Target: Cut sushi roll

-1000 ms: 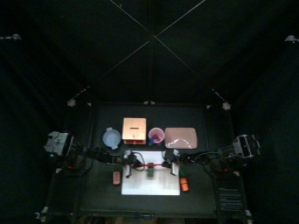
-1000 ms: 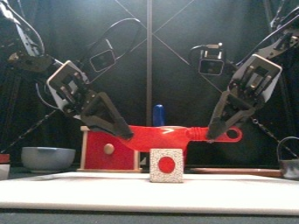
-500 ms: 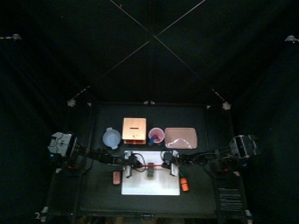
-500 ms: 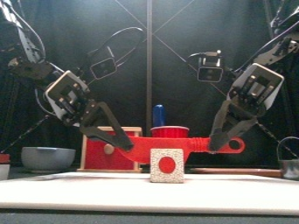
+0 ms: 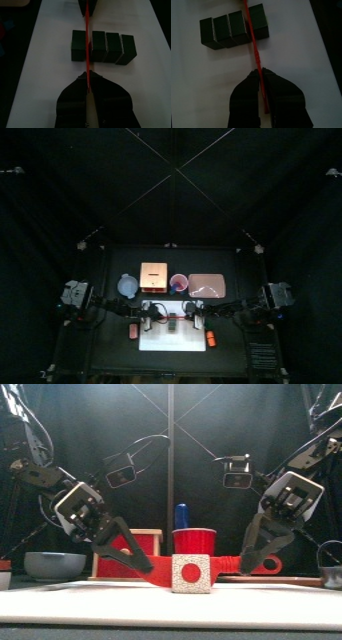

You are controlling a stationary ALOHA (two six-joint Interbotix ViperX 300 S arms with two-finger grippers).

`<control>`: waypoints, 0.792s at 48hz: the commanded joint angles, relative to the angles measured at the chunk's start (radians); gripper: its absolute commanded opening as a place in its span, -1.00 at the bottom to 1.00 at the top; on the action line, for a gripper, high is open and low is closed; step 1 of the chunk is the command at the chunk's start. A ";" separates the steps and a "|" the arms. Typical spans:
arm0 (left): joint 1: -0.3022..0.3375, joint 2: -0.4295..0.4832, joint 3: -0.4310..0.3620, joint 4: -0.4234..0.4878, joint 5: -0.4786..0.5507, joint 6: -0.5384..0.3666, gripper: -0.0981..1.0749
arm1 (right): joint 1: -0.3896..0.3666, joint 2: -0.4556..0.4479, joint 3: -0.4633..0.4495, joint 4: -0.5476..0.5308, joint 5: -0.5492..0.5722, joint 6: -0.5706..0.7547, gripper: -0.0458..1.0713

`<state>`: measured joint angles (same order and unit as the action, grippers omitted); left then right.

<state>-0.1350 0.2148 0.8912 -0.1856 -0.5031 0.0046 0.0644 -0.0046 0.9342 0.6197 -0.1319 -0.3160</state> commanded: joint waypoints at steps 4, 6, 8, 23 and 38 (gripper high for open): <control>0.048 0.003 0.003 0.014 0.012 0.009 -0.07 | -0.054 0.000 -0.002 -0.005 -0.005 0.000 -0.71; 0.064 0.002 0.002 0.026 0.012 0.012 -0.07 | -0.069 -0.005 -0.002 -0.008 -0.005 0.000 -0.71; 0.078 -0.002 -0.002 0.040 0.014 0.012 -0.07 | -0.081 -0.009 -0.003 -0.012 -0.003 0.000 -0.71; 0.109 -0.048 -0.003 0.120 0.014 0.011 -0.07 | -0.089 -0.032 -0.008 -0.035 0.008 0.002 -0.71; 0.087 -0.202 0.003 0.156 0.014 0.012 -0.07 | -0.040 -0.181 -0.005 -0.029 0.049 0.005 -0.71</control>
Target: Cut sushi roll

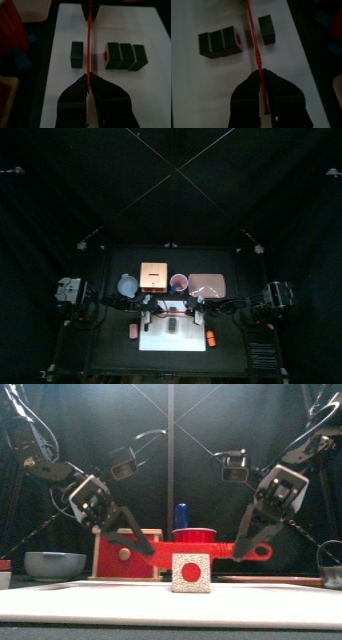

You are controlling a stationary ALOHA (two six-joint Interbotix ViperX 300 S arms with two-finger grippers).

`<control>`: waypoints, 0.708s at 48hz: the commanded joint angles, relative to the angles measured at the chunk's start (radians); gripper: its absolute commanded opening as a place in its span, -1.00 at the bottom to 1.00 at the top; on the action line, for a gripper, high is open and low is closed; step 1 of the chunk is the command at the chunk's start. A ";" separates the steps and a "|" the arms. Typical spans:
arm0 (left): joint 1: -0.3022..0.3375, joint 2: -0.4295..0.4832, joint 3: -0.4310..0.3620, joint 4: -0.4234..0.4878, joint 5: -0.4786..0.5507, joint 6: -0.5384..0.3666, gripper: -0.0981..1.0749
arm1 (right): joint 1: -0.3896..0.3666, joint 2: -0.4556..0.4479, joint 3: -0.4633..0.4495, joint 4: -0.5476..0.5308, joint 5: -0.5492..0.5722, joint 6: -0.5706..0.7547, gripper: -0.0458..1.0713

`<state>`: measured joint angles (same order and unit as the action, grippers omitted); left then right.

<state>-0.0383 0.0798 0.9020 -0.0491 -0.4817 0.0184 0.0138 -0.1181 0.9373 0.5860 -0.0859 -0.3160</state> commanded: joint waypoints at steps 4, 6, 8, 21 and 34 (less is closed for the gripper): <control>-0.026 -0.106 -0.002 0.037 -0.008 -0.003 -0.07 | 0.028 -0.107 -0.003 0.012 0.003 0.003 -0.71; -0.037 -0.115 0.002 0.040 -0.008 -0.003 -0.07 | 0.035 -0.121 -0.002 0.017 0.003 0.005 -0.71; -0.048 -0.120 0.003 0.041 -0.008 -0.003 -0.07 | 0.044 -0.130 0.000 0.020 0.005 0.003 -0.71; -0.100 -0.063 -0.002 0.011 -0.008 -0.011 -0.07 | 0.094 -0.101 0.005 0.060 0.003 0.005 -0.71; -0.109 -0.012 -0.012 -0.031 -0.006 -0.009 -0.07 | 0.104 -0.044 0.006 0.067 -0.002 0.003 -0.71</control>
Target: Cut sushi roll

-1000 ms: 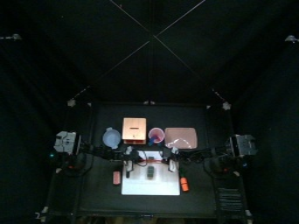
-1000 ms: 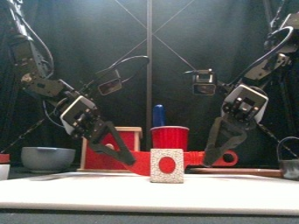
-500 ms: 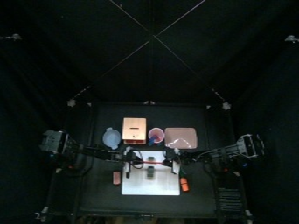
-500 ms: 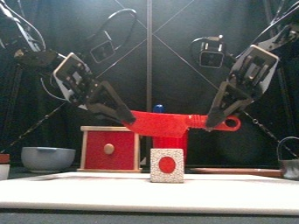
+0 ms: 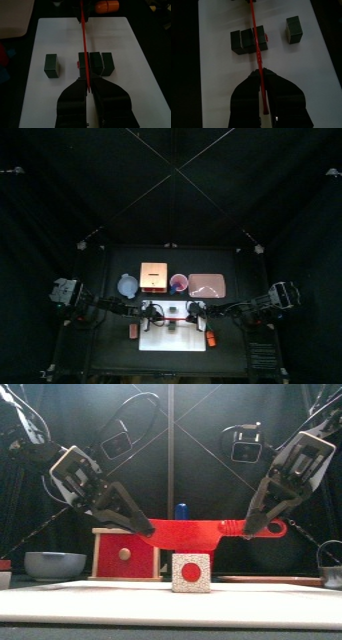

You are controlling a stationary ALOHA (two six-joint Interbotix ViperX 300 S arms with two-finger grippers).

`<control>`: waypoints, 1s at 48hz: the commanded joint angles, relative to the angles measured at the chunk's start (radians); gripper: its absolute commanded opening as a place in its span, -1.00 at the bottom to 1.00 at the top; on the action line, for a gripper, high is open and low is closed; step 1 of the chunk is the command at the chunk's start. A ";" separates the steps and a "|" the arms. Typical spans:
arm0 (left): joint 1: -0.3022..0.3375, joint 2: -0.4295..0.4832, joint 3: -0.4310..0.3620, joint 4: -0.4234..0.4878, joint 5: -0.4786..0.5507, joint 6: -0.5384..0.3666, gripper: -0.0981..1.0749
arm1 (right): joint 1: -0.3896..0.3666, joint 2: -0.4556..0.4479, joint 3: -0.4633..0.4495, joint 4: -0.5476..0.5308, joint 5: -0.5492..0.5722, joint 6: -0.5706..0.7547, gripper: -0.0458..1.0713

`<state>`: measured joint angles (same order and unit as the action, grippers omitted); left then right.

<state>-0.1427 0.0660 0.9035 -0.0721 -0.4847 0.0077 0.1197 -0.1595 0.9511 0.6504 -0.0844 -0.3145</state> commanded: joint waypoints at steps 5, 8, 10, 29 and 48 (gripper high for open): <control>-0.011 0.006 -0.014 -0.008 -0.005 -0.002 -0.07 | 0.002 0.011 -0.008 0.008 -0.005 0.003 -0.71; -0.014 0.006 -0.014 -0.011 -0.005 -0.002 -0.07 | 0.006 0.014 -0.009 0.014 -0.005 0.003 -0.71; -0.018 0.006 -0.014 -0.015 -0.005 -0.002 -0.07 | 0.008 0.015 -0.011 0.015 -0.005 0.003 -0.71; -0.035 0.025 -0.008 -0.051 -0.003 -0.002 -0.07 | 0.029 0.018 -0.017 0.032 -0.005 0.003 -0.71; -0.044 0.046 -0.008 -0.087 0.020 -0.002 -0.07 | 0.038 0.041 -0.018 0.041 -0.012 0.002 -0.71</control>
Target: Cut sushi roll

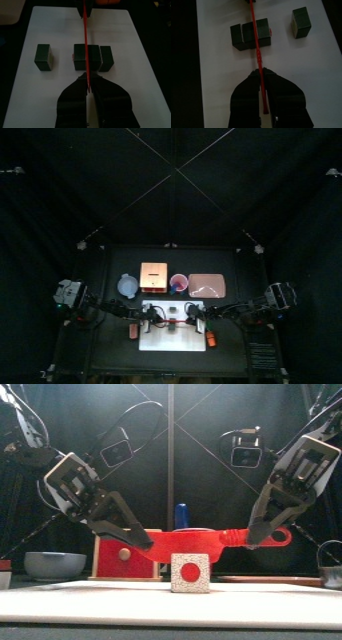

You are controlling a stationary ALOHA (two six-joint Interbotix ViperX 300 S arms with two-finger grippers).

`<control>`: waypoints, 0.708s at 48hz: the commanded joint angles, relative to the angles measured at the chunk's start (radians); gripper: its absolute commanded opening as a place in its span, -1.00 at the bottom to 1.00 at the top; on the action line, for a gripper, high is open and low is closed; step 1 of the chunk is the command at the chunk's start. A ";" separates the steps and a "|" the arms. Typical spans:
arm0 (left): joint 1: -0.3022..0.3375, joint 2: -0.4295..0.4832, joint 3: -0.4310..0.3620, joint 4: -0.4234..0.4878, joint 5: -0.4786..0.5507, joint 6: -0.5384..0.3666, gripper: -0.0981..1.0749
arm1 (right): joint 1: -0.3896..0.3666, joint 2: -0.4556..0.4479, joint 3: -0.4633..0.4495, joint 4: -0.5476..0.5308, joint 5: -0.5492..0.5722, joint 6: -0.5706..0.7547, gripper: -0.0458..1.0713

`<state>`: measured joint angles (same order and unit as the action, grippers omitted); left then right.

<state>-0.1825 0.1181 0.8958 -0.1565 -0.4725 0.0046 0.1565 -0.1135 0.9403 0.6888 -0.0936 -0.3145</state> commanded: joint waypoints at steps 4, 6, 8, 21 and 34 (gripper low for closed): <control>-0.005 -0.002 0.000 -0.006 0.012 0.002 -0.07 | 0.002 0.003 -0.006 0.002 -0.003 0.002 -0.71; -0.005 0.003 0.000 -0.009 0.014 0.002 -0.07 | 0.002 0.009 -0.006 0.002 -0.005 0.002 -0.71; -0.003 0.015 0.000 -0.014 0.017 0.002 -0.07 | 0.002 0.015 -0.005 0.003 -0.006 0.002 -0.71; -0.003 0.115 -0.008 -0.063 0.017 0.002 -0.07 | 0.009 0.117 -0.014 0.006 -0.020 0.002 -0.71; -0.005 0.133 -0.008 -0.083 0.017 0.005 -0.08 | 0.009 0.133 -0.025 0.000 -0.020 0.000 -0.71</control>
<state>-0.1856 0.2408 0.8790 -0.2347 -0.4663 0.0077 0.1672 0.0077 0.9204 0.6888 -0.1166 -0.3160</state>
